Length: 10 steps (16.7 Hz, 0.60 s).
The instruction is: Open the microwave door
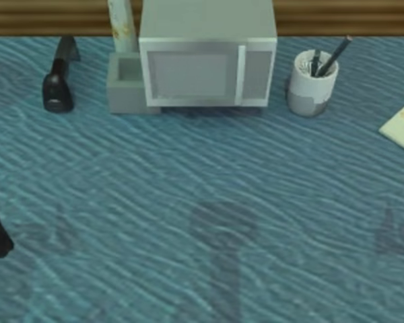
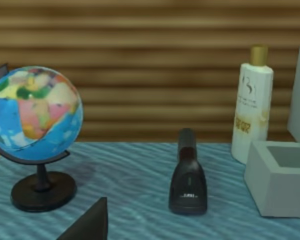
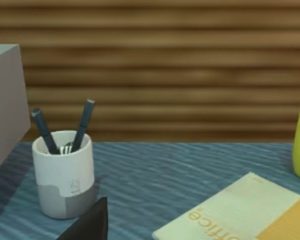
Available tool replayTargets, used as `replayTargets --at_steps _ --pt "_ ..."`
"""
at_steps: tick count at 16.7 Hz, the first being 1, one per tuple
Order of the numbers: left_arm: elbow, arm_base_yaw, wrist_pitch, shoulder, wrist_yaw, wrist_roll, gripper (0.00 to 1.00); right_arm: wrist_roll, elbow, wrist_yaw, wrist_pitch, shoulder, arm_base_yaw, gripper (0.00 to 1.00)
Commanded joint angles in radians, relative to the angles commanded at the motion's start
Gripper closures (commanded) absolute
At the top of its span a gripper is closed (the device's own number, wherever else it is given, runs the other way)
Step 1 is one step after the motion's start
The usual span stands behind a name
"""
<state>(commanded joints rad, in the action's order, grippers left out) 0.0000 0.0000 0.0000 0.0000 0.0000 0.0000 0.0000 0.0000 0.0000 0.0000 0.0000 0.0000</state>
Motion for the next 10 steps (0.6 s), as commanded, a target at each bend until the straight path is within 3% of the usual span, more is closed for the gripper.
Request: replayTargets --at_steps 5,10 --pt "0.059 -0.027 -0.030 0.062 -0.016 -0.019 0.00 0.000 0.000 0.000 0.000 0.000 0.000 0.00" --pt "0.347 -0.148 -0.155 0.375 -0.091 -0.113 0.00 0.000 0.000 0.000 0.000 0.000 0.000 0.00"
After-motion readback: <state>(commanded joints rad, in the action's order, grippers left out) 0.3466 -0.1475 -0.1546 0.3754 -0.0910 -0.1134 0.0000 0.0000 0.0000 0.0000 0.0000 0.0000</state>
